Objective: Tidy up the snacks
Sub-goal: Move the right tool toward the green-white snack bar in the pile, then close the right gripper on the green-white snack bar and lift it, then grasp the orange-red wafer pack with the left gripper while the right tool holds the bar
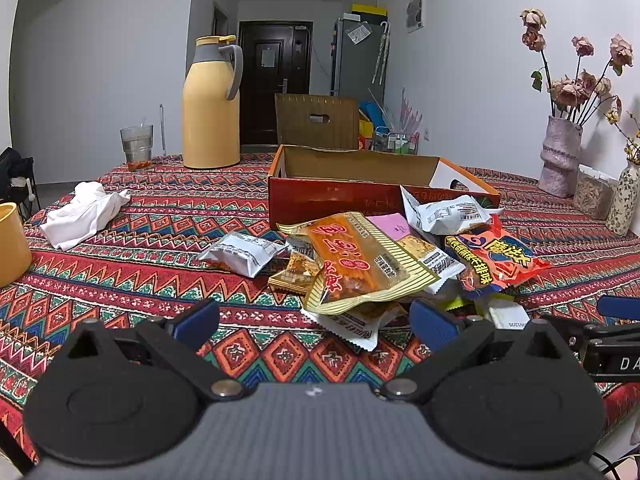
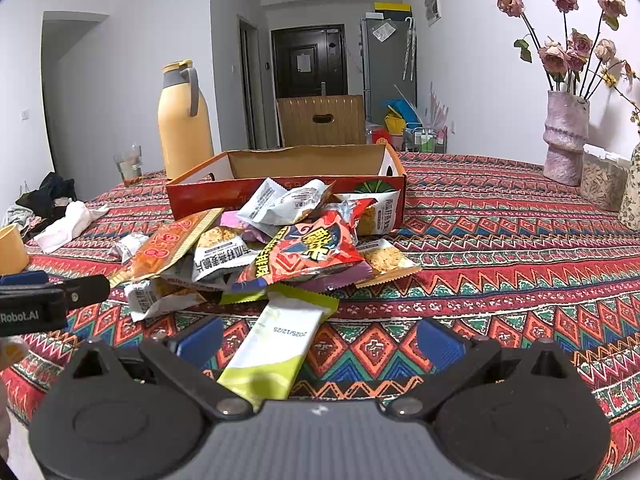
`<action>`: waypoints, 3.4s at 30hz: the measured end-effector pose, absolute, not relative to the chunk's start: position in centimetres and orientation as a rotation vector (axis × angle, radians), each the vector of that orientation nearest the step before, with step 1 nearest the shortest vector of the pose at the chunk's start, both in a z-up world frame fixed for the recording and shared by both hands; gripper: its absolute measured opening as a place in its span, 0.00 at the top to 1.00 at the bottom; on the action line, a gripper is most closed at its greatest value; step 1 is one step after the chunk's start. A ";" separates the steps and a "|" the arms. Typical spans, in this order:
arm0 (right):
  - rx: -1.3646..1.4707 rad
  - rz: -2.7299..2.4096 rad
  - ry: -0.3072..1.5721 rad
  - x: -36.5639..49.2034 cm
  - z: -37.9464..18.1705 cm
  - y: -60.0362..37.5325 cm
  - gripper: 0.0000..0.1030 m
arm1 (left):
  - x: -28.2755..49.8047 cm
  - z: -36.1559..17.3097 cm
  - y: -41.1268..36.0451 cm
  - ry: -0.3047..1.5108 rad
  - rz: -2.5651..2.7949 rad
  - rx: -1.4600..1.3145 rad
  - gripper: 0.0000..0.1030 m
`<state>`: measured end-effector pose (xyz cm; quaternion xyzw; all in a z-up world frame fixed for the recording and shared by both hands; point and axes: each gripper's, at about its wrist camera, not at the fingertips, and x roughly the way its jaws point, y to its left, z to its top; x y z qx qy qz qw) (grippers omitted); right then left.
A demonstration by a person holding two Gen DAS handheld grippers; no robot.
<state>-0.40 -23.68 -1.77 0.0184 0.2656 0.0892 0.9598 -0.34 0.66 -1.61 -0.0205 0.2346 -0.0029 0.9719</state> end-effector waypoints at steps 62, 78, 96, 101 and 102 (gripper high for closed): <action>-0.008 0.151 0.601 0.4 -2.9 -24.9 0.66 | 1.0 -1.1 1.0 0.509 -0.019 -0.079 0.00; 0.031 0.072 0.529 4.0 -1.8 -30.3 0.66 | 10.9 0.9 -1.2 0.642 0.046 -0.063 0.00; 0.072 0.132 0.534 7.6 -2.8 -31.0 0.66 | 15.0 -1.8 -1.0 0.826 0.035 -0.191 0.42; 0.074 0.133 0.525 7.5 -2.6 -30.9 0.66 | 14.3 -1.6 -0.1 0.813 0.023 -0.201 0.63; 0.073 0.133 0.521 7.5 -2.5 -30.9 0.66 | 14.2 -1.6 0.1 0.810 0.021 -0.203 0.63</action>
